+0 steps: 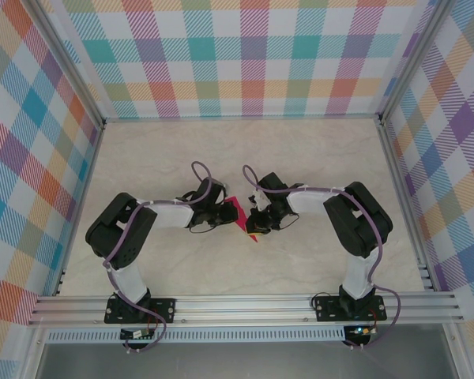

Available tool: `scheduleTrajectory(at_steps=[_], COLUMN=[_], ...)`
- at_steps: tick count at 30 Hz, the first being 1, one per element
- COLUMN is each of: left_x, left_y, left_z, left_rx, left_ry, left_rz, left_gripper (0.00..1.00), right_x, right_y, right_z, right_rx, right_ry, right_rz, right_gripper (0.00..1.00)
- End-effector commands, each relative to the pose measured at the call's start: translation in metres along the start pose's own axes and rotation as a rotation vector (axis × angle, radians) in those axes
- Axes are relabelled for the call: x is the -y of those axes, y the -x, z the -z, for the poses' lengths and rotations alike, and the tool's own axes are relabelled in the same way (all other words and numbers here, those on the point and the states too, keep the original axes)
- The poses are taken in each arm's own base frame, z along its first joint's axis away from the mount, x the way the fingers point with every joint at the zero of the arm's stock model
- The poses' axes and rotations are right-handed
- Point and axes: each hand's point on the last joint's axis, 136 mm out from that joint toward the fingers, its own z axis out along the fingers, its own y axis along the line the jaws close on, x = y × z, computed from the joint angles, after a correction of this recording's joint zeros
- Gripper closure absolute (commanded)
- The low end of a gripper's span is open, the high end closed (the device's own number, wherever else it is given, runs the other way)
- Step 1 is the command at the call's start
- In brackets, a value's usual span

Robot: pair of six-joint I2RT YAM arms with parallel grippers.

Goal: Fold a paper plane with a square sheet of paper (pick it up from the middle)

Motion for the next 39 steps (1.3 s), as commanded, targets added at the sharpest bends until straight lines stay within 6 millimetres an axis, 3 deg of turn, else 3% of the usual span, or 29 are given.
scheduleTrajectory(at_steps=[1, 19, 39], left_x=[-0.034, -0.063, -0.115], left_y=[0.013, 0.047, 0.081], left_z=[-0.001, 0.006, 0.021], left_rx=[0.022, 0.014, 0.052], left_ry=[0.1, 0.117, 0.203], left_rz=[0.009, -0.002, 0.092], left_gripper=[0.91, 0.91, 0.92], right_x=[0.045, 0.049, 0.051], right_y=[-0.032, -0.036, -0.038], right_z=[-0.016, -0.018, -0.017], right_rx=[-0.091, -0.102, -0.102], right_ry=[-0.145, -0.158, -0.165], right_rz=[-0.082, -0.087, -0.093], right_gripper=[0.91, 0.91, 0.91])
